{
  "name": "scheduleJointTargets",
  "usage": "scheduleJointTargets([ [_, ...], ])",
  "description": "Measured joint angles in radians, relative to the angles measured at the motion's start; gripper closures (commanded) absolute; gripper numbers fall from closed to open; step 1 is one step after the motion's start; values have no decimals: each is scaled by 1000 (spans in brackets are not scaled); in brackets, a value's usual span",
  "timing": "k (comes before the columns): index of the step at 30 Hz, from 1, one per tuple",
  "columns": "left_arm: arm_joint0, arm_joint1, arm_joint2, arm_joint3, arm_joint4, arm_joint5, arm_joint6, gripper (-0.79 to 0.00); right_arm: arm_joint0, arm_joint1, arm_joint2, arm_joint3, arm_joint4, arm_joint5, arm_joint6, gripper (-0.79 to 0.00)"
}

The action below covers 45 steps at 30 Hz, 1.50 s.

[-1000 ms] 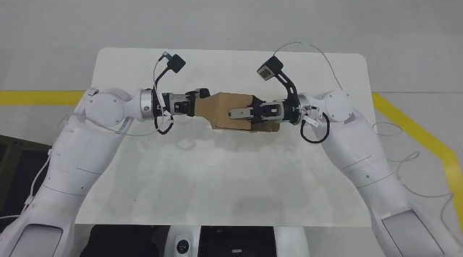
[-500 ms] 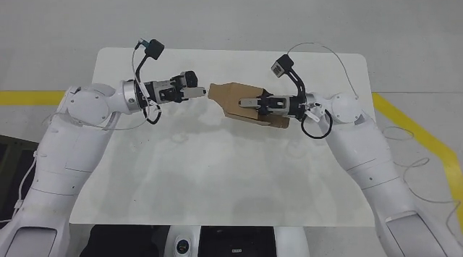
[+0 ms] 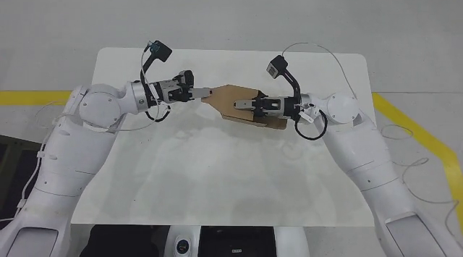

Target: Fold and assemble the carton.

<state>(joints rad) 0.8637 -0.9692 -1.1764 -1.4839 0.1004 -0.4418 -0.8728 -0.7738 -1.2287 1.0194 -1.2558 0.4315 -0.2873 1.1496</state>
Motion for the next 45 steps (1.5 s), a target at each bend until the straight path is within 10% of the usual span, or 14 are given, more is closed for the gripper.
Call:
scheduleJointTargets([
  [45, -24, -10, 30, 59, -229, 30, -127, -785, 2, -8, -7, -40, 96, -40, 65, 0],
])
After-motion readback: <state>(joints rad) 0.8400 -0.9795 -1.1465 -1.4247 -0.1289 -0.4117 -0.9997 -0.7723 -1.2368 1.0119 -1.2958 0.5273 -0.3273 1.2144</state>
